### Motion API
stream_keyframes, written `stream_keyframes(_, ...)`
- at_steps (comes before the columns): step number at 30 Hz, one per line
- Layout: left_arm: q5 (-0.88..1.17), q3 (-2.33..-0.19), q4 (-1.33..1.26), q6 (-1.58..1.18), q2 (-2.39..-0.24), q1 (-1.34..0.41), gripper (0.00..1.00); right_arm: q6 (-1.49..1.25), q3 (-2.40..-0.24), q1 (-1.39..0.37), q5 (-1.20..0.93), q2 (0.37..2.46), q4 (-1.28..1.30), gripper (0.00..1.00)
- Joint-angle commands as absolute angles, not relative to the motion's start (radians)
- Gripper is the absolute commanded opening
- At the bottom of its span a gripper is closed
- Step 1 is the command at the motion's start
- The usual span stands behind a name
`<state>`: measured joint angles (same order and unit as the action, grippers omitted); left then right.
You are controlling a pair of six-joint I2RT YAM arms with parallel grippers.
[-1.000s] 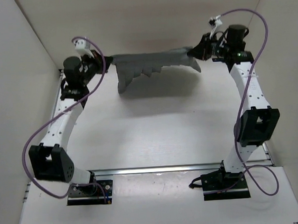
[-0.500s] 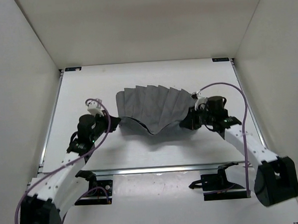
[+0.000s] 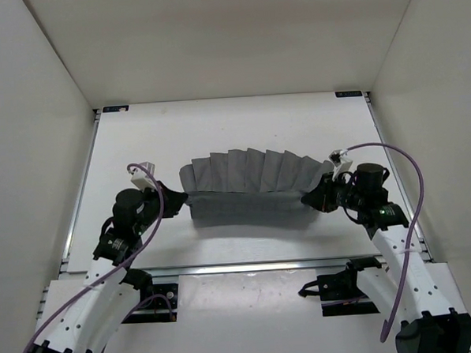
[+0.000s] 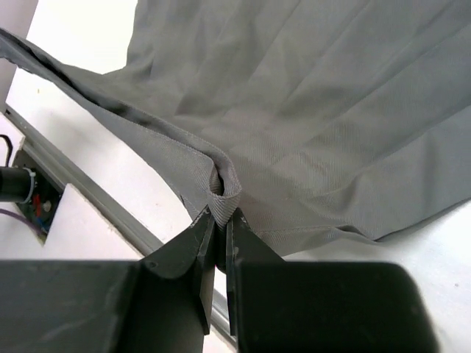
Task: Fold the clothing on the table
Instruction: Fold the skirt
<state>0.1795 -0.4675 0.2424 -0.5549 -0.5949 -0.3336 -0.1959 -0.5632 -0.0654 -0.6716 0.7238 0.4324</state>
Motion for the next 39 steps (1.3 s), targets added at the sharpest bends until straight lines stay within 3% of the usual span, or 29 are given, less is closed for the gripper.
stream_keyframes(1, 0.152, -0.572, 0.227, -0.506, -0.624, -0.302, 0.0, -0.152, -0.691, -0.06, -0.658, 0.773, 0.434, 0.0)
stream_keyframes(6, 0.156, -0.67, 0.085, -0.46, -0.819, -0.281, 0.0, -0.175, -0.785, -0.003, -0.713, 0.961, 0.271, 0.0)
stream_keyframes(11, 0.149, -0.837, 0.011, -0.422, -1.144, -0.287, 0.0, -0.233, -0.81, 0.058, -0.738, 1.174, 0.063, 0.01)
stream_keyframes(16, 0.152, -0.905, -0.17, -0.482, -1.397, -0.226, 0.0, -0.247, -0.972, 0.104, -0.744, 1.439, 0.009, 0.0)
stream_keyframes(22, 0.172, -1.073, -0.193, -0.474, -1.657, -0.215, 0.0, -0.302, -1.141, 0.11, -0.759, 1.669, -0.051, 0.0)
stream_keyframes(29, 0.187, -1.281, -0.149, -0.469, -1.865, -0.198, 0.01, -0.293, -1.379, 0.078, -0.703, 1.922, 0.05, 0.0)
stream_keyframes(32, 0.195, -1.301, -0.167, -0.492, -1.927, -0.18, 0.31, -0.253, -1.552, 0.065, -0.644, 2.069, 0.185, 0.03)
stream_keyframes(34, 0.215, -1.299, -0.195, -0.503, -1.945, -0.172, 0.6, -0.201, -1.644, 0.058, -0.577, 2.123, 0.294, 0.34)
stream_keyframes(35, 0.222, -1.283, -0.23, -0.53, -1.941, -0.161, 0.68, -0.19, -1.698, 0.049, -0.519, 2.144, 0.319, 0.4)
stream_keyframes(36, 0.235, -1.272, -0.267, -0.532, -1.94, -0.164, 0.71, -0.166, -1.738, 0.038, -0.493, 2.161, 0.357, 0.46)
stream_keyframes(37, 0.241, -1.252, -0.296, -0.555, -1.927, -0.161, 0.78, -0.149, -1.743, 0.034, -0.45, 2.158, 0.382, 0.47)
stream_keyframes(39, 0.238, -1.233, -0.298, -0.54, -1.905, -0.155, 0.79, -0.143, -1.753, 0.025, -0.407, 2.134, 0.403, 0.49)
